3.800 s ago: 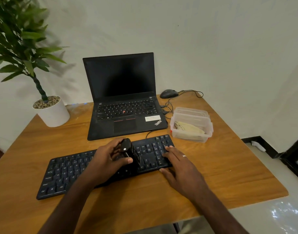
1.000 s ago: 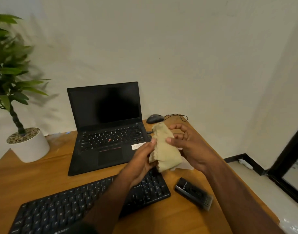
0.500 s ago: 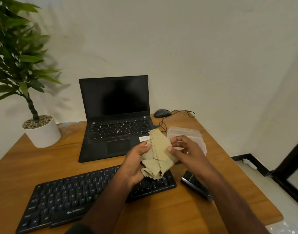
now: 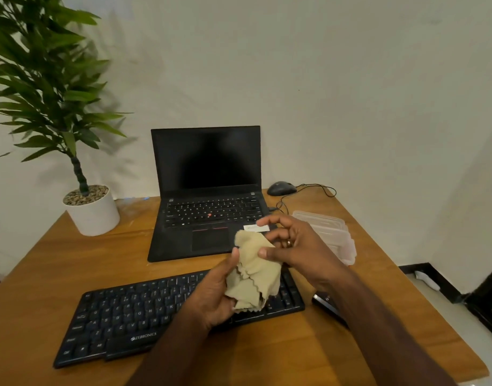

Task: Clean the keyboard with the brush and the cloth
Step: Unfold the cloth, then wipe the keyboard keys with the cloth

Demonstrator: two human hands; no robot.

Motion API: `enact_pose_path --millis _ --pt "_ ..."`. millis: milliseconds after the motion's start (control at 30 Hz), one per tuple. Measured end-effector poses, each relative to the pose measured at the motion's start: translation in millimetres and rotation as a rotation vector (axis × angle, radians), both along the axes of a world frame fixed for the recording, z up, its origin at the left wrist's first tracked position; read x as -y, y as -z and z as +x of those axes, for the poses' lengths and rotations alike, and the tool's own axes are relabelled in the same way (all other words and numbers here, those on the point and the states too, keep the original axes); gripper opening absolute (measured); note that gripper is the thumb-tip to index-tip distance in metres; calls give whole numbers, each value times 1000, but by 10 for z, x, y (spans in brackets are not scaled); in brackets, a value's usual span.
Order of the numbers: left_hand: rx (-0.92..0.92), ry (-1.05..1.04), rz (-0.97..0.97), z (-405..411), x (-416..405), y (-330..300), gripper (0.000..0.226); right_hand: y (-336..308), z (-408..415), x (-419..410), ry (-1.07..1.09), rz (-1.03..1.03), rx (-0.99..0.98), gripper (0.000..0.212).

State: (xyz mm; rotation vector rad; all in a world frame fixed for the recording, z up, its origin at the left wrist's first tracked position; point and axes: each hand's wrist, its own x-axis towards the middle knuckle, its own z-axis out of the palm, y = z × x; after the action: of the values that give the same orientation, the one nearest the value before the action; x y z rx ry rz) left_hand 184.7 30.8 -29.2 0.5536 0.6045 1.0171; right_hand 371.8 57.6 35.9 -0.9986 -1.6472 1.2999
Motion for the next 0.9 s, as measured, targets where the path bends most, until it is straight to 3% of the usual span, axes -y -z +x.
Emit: enact_pose_path --millis 67,133,200,267,333,400,467,533,600,733,900 --pt "-32 -55 26 -78 75 7 88 -56 -142 -26 -32 44 99 44" --pt "-170 -163 34 -170 148 -24 70 -1 -300 -48 -11 130 223 42" --pt "-340 -346 42 -362 230 -19 52 170 -448 -54 89 277 375 37" --pt "-501 -552 66 -683 370 -5 47 357 -584 40 148 416 510 29" --pt "-764 -768 130 -1089 562 -10 37 550 -718 190 66 487 615 30" --pt "-1151 -949 286 -1518 723 -13 14 734 -839 342 -74 520 760 46" --pt "-1468 -1082 329 -1872 803 40 15 948 -908 425 -182 570 902 60" --pt "-1688 -1001 258 -2092 820 202 23 1105 -902 461 -195 685 926 62" --pt "-1783 -776 166 -2088 829 350 24 1204 -836 477 -159 767 897 57" --pt "-1970 -507 233 -1860 776 272 25 1308 -716 522 -137 849 887 55" --pt "-2239 -274 257 -1506 667 322 54 1329 -683 531 -154 852 904 54"
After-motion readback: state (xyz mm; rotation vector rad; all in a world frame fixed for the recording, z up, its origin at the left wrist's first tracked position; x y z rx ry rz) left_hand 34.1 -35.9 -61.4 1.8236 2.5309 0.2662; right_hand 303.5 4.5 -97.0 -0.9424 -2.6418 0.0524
